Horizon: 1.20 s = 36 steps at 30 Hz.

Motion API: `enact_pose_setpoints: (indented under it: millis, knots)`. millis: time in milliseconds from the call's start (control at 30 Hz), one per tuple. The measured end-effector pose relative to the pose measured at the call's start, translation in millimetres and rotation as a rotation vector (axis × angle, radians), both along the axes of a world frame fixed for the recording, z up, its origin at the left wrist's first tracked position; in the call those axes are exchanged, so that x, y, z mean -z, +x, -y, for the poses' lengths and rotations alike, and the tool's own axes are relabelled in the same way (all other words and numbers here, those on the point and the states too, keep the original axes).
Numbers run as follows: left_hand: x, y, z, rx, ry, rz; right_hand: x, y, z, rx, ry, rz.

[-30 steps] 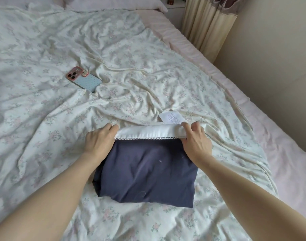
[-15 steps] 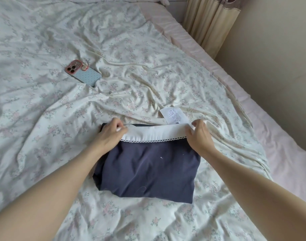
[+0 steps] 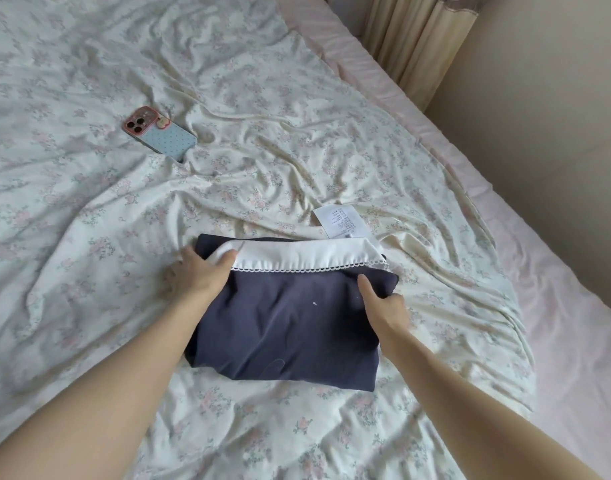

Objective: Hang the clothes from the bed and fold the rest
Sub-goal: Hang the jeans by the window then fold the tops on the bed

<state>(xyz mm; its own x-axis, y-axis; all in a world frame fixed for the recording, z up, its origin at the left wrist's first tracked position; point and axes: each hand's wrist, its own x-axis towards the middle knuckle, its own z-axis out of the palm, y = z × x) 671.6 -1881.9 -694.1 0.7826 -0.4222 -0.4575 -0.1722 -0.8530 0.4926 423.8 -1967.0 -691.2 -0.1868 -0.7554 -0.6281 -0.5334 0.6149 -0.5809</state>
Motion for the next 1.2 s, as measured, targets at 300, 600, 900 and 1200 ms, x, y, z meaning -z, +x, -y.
enact_pose_setpoints:
  millis: [300,600,900,1200]
  knots:
    - [-4.1,-4.9,32.8,0.704,-0.147,0.372,-13.1,3.8,23.8,-0.517,-0.630,-0.402]
    - [13.2,24.3,59.3,0.575,-0.238,0.144,0.4,30.9,68.6,-0.828,-0.505,-0.442]
    - [8.6,39.0,74.1,0.497,-0.155,-0.128,-0.6,33.3,73.8,-0.857,-0.476,-0.631]
    - [4.7,6.9,59.1,0.681,-0.040,0.596,1.0,26.3,52.5,-0.580,-0.530,-0.531]
